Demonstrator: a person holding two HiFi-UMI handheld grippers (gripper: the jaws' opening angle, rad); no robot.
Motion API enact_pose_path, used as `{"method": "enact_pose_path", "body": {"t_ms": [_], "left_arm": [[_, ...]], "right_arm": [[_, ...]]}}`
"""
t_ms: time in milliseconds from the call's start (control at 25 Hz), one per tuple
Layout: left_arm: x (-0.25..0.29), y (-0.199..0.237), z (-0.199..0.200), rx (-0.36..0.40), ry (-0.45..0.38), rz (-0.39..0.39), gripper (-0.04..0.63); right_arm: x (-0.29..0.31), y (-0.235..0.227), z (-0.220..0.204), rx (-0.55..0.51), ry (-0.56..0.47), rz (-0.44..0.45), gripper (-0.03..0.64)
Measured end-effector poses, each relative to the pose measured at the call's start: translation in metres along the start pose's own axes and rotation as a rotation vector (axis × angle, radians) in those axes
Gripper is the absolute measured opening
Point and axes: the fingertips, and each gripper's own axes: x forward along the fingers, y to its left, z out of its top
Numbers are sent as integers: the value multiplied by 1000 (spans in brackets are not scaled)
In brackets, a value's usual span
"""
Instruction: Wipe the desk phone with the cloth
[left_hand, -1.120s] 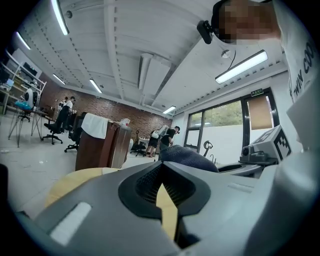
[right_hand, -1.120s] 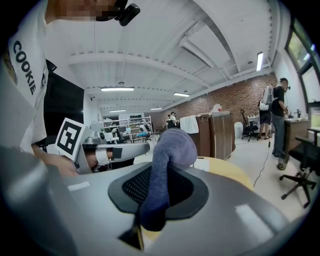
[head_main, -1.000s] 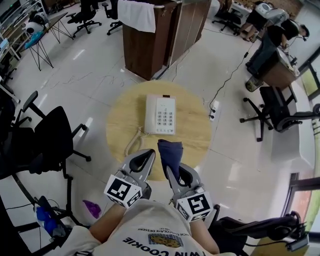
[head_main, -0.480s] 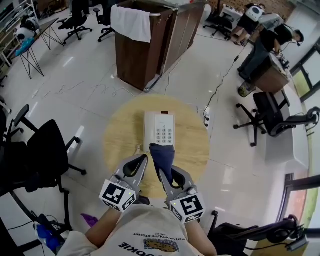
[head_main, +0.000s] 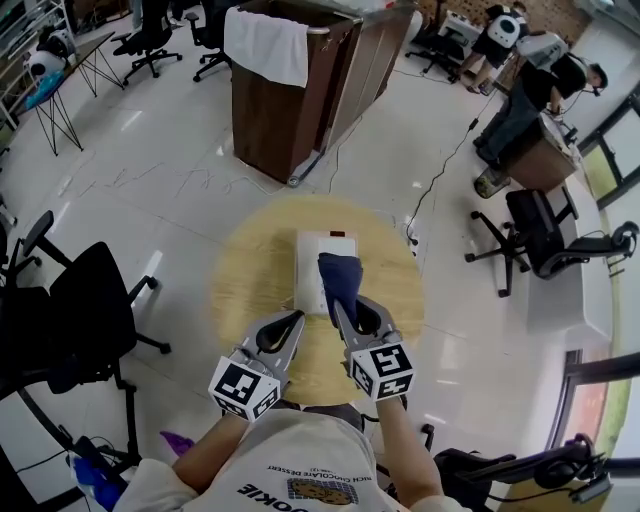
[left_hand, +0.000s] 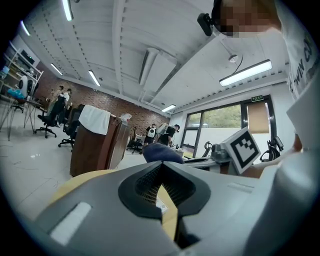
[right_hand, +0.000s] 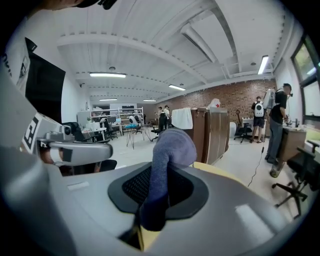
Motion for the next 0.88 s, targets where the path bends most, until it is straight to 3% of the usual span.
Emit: {"method": "enact_pose_path", "body": {"t_ms": [200, 440, 880], "left_arm": [[3, 11, -8, -15, 24, -2, -9], [0, 27, -2, -12, 6, 24, -9], [-8, 53, 0, -33, -1, 90, -9]], "right_arm": [[42, -31, 2, 45, 30, -36, 67], [88, -61, -6, 26, 110, -71, 67], [141, -81, -37, 22, 261, -91, 67]]}}
